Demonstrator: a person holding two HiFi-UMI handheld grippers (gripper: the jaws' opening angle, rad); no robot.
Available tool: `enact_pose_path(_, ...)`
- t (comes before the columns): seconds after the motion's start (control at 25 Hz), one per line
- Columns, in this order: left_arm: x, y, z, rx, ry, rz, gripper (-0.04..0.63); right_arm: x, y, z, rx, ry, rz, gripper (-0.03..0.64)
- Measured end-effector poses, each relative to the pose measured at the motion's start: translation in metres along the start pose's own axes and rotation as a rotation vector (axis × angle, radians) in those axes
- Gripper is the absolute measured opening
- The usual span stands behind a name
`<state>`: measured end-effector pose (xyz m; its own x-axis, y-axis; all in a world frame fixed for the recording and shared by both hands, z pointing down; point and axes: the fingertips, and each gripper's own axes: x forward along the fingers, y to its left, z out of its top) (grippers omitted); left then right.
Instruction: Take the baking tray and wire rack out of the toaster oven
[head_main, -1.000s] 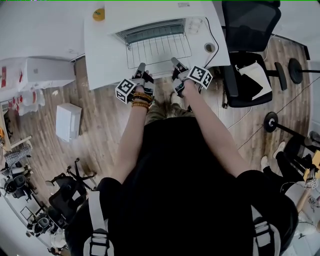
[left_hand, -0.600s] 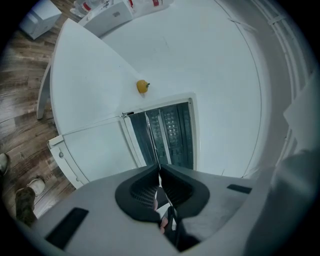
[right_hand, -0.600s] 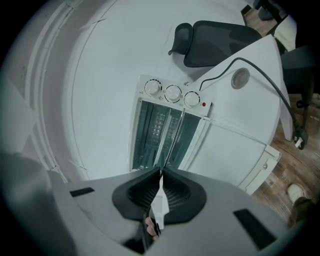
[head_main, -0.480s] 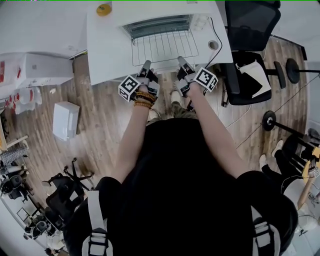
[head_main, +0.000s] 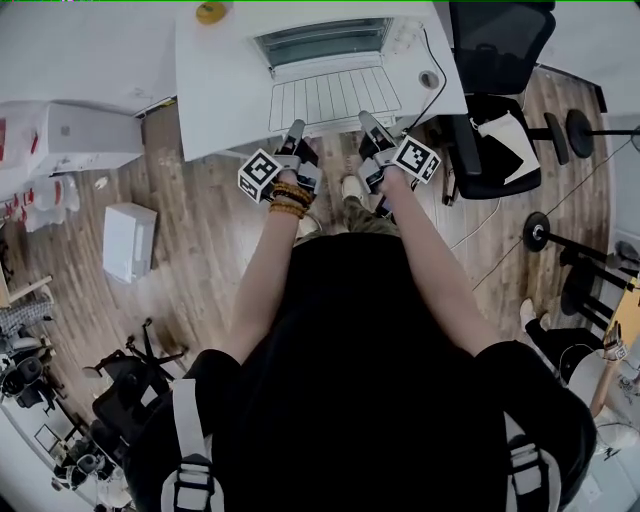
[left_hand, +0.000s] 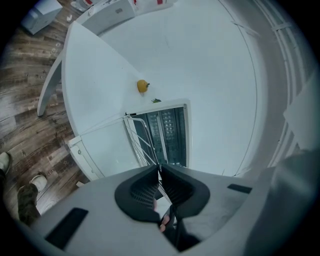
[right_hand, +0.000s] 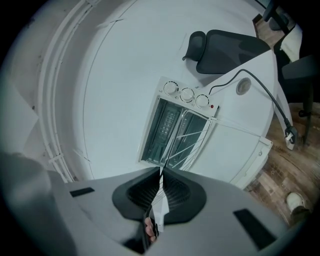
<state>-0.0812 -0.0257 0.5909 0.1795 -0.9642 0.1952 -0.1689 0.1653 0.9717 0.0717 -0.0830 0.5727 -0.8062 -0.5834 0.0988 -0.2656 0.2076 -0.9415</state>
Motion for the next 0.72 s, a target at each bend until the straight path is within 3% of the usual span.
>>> enact_pose_path(0.72, -0.077, 0.005, 0.037, 0.008, -0.001, -0.037, 0.034, -0.002, 0.044, -0.074, -0.022, -0.015, 0.026, 0.038)
